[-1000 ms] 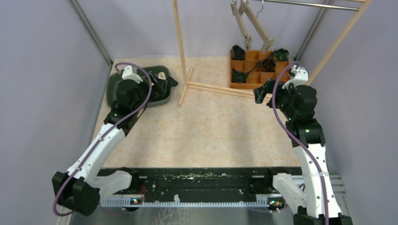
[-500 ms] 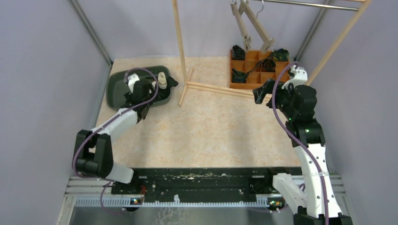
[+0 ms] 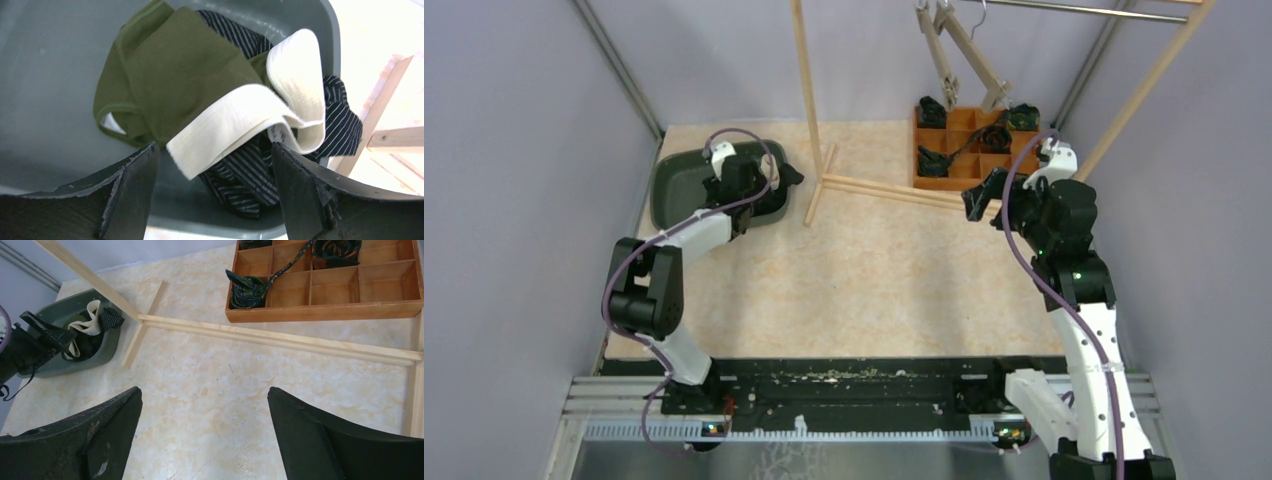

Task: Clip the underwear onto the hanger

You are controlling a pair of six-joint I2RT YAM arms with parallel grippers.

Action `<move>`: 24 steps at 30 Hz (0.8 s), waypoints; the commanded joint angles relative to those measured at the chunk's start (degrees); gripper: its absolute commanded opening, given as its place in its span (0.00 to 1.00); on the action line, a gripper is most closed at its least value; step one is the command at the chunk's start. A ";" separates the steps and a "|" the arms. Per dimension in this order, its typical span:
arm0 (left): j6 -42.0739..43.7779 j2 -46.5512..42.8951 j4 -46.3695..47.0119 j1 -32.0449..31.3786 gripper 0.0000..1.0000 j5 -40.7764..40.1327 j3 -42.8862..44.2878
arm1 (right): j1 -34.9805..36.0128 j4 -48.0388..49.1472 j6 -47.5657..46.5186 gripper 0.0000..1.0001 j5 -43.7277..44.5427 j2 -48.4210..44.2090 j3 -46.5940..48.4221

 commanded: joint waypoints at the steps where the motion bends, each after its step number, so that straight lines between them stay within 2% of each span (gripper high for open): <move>1: 2.20 4.23 2.72 0.27 0.86 -0.48 4.36 | 0.34 2.35 -0.93 0.96 0.27 -0.10 -0.01; 7: 3.42 7.62 2.71 0.27 0.83 -2.34 6.43 | 0.36 2.66 -0.85 0.96 0.38 0.21 -0.72; 15: 5.97 7.67 3.71 0.27 0.80 -4.28 6.13 | 0.34 2.85 -0.75 0.96 0.45 0.34 -1.08; 19: 8.08 8.67 5.44 0.27 0.65 -4.27 6.18 | 0.34 2.83 -0.69 0.96 0.34 0.26 -1.24; 24: 9.47 8.83 6.28 0.31 0.54 -4.51 6.14 | 0.33 2.87 -0.49 0.96 0.36 0.09 -1.34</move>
